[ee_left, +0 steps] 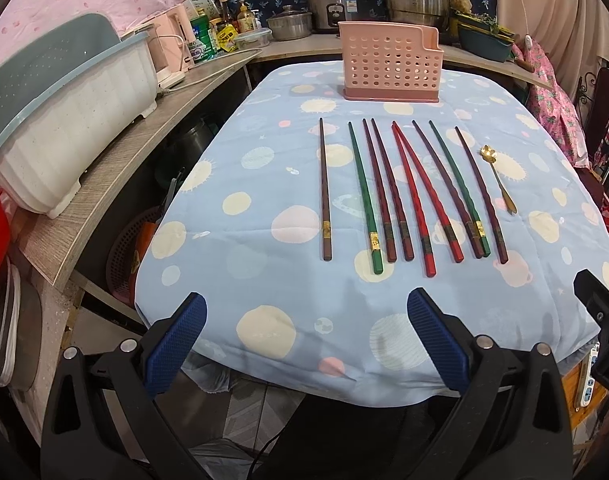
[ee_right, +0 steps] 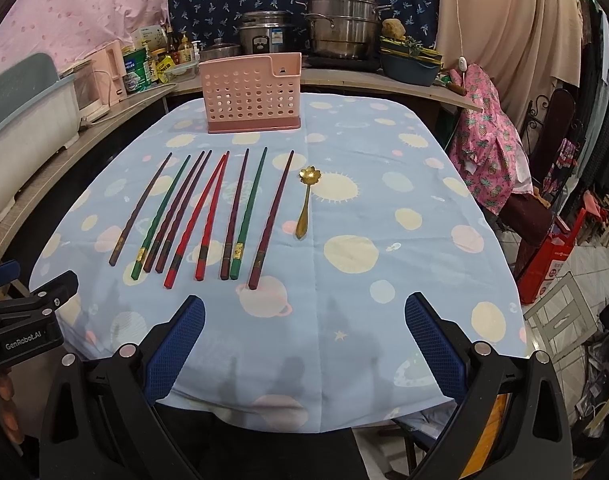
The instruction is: Organize utensils
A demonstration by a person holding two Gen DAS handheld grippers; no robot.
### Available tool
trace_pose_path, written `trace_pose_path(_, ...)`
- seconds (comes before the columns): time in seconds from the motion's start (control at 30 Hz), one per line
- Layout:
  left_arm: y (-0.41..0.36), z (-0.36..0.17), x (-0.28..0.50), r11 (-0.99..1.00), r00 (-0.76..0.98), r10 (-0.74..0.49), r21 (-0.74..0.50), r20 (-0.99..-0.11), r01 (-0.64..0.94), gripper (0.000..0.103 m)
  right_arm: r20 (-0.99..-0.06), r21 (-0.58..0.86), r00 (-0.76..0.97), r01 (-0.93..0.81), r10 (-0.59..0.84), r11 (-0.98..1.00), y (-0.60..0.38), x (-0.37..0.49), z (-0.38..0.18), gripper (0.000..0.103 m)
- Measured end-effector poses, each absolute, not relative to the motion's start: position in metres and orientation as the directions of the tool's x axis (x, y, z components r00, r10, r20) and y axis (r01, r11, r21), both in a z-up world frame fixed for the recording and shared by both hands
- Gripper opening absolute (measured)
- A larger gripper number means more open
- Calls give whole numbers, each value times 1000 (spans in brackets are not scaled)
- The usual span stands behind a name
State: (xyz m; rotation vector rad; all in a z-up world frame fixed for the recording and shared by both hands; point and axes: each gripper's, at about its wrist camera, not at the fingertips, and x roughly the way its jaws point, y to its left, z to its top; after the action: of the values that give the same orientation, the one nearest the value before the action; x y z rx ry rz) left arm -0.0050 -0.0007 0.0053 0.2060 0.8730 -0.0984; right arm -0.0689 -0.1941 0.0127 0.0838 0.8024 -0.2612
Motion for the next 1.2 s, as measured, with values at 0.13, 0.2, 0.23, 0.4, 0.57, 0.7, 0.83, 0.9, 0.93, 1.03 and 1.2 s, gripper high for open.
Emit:
trace_pose_path(0.13, -1, 6, -6, 975, 641, -3, 140, -767, 173, 96, -721, -24, 664, 263, -199, 964, -194, -69, 12, 96)
trace_pose_path(0.2, -3, 6, -7, 975, 641, -5, 140, -767, 175, 96, -722, -25, 662, 264, -200, 964, -194, -69, 12, 96)
trace_pose_path(0.23, -4, 6, -7, 974, 641, -6, 140, -767, 177, 96, -723, -24, 662, 264, -199, 964, -194, -69, 11, 96)
trace_pose_path(0.4, -10, 5, -10, 974, 640, -11, 137, -768, 180, 96, -722, -24, 662, 264, -199, 964, -194, -69, 11, 96)
trace_pose_path(0.57, -8, 4, -7, 975, 637, -13, 133, -771, 181, 96, -722, -25, 662, 264, -200, 964, -194, -69, 11, 96)
trace_pose_path(0.7, -4, 5, -7, 975, 637, -15, 130, -770, 180, 96, -722, -24, 662, 264, -199, 964, -195, -69, 12, 96)
trace_pose_path(0.83, -6, 5, -7, 975, 638, -15, 130, -770, 180, 96, -722, -24, 663, 264, -199, 964, -194, -69, 12, 96)
trace_pose_path(0.9, -7, 5, -8, 975, 638, -16, 129, -770, 180, 96, -722, -24, 663, 264, -199, 964, -194, -69, 12, 96)
trace_pose_path(0.93, -8, 5, -8, 975, 639, -16, 129, -769, 180, 96, -722, -25, 663, 264, -200, 964, -194, -69, 12, 96)
trace_pose_path(1.03, -11, 5, -8, 976, 639, -18, 127, -769, 179, 96, -721, -28, 664, 261, -200, 965, -194, -69, 12, 96)
trace_pose_path(1.2, -5, 6, -7, 976, 636, -20, 123, -772, 180, 96, -720, -33, 664, 259, -203, 965, -191, -69, 13, 96)
